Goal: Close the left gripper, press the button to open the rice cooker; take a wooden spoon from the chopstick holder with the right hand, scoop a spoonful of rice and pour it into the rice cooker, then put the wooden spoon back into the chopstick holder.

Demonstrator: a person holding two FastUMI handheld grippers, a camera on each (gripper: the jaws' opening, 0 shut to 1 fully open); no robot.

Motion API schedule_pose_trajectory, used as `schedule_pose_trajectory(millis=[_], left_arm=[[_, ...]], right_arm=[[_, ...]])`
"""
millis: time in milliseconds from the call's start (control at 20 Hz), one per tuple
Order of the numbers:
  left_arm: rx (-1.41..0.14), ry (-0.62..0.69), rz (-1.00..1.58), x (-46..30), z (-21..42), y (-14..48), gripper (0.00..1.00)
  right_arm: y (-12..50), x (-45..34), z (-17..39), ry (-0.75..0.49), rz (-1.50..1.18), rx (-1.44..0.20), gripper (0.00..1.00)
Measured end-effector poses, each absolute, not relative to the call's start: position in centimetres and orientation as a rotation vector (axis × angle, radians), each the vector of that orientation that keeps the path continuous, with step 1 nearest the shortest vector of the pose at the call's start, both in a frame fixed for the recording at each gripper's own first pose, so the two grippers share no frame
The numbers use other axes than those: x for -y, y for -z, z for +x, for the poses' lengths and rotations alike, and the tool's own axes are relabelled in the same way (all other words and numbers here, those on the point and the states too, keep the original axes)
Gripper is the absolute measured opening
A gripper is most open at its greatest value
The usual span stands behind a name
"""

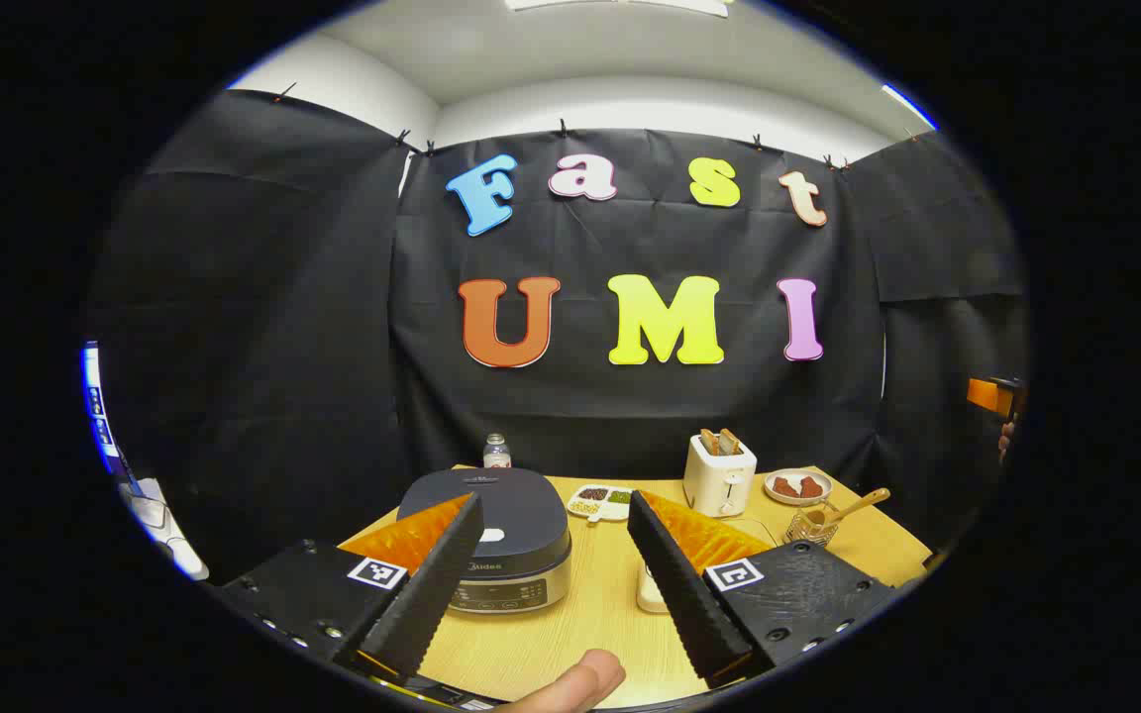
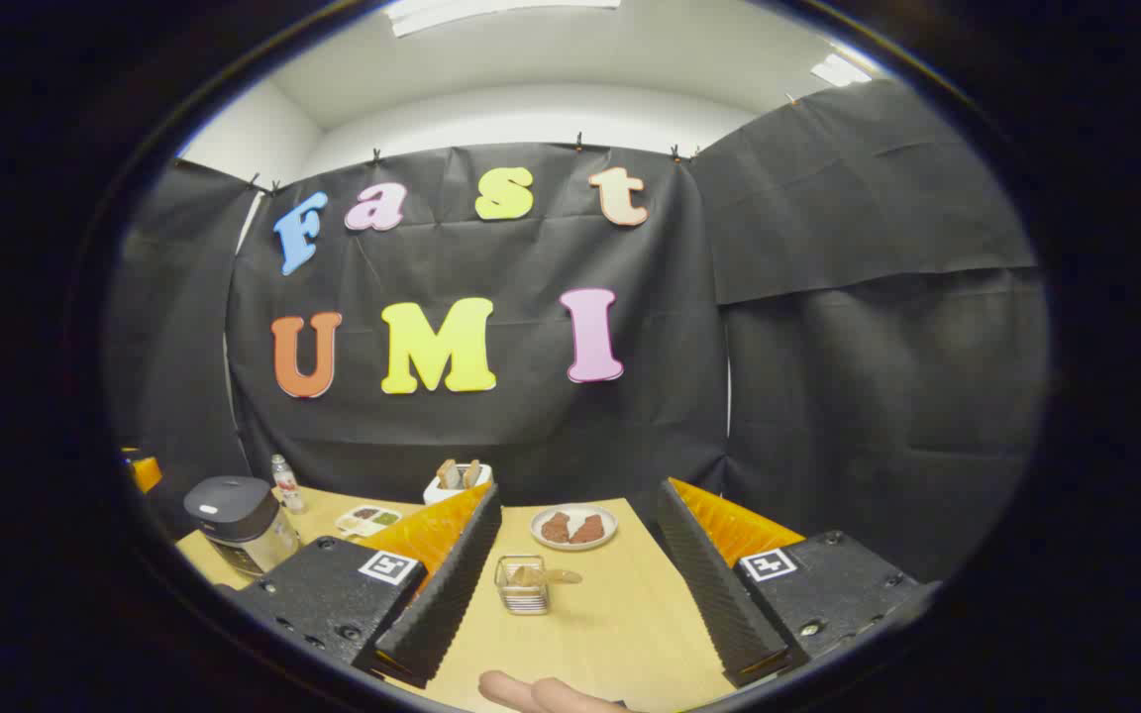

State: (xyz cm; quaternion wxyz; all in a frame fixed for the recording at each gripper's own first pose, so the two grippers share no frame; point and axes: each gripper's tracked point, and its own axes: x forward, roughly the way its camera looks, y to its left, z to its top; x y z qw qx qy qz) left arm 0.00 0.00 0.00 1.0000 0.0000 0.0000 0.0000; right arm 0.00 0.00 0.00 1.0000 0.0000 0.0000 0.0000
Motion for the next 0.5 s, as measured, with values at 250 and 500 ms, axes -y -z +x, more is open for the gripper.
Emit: schedule_pose_trajectory(millis=[250, 500], left_arm=[[0.000, -0.012, 0.001, 0.1, -1.1, -0.6, 0.94], [0.013, 0.045, -0.023, 1.6, -1.6, -1.4, 0.94]], right_arm=[[0.4, 0.3, -0.5, -0.016, 0.016, 0.000, 0.97], [1.0, 0.3, -0.4, -0.022, 0.011, -0.014, 0.97]])
